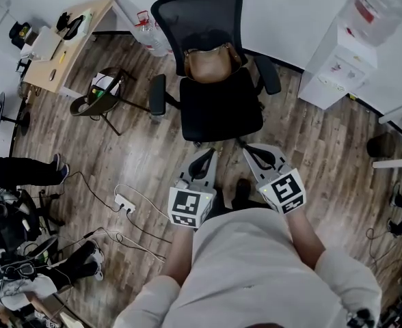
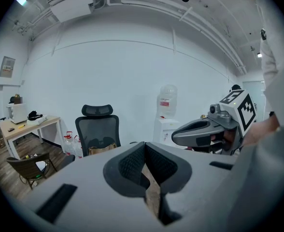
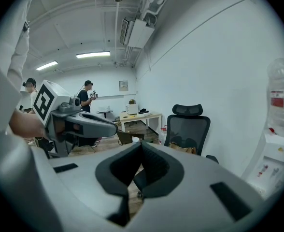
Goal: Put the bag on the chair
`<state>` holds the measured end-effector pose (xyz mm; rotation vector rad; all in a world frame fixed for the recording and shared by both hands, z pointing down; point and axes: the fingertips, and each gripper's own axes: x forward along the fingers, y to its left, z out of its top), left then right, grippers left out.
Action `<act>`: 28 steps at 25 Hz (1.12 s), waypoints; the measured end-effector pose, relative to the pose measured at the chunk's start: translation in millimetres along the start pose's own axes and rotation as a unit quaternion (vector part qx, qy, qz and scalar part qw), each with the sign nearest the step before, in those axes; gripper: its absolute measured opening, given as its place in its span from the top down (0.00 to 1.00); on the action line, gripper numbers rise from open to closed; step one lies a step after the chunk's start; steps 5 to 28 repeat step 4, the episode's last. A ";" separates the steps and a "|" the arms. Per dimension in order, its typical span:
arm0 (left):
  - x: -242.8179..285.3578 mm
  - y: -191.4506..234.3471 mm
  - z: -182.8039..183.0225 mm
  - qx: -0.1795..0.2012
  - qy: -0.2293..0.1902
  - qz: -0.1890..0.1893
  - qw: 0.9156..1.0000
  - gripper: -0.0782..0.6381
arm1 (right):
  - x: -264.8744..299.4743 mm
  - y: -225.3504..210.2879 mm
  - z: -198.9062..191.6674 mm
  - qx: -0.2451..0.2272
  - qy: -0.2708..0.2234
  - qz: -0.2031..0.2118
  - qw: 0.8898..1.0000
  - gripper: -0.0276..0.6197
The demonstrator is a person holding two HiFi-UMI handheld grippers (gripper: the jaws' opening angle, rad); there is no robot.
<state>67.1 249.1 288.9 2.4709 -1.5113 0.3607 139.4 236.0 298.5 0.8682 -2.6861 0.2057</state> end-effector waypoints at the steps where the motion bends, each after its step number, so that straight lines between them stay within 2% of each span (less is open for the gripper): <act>1: -0.6 0.0 -0.7 0.000 0.000 0.000 1.000 0.88 | -0.3 0.3 -0.7 0.001 0.000 0.000 1.000 0.95; 28: -3.2 2.5 -4.3 0.002 0.002 0.004 1.000 0.88 | -0.8 2.0 -3.1 0.002 0.002 0.001 1.000 0.95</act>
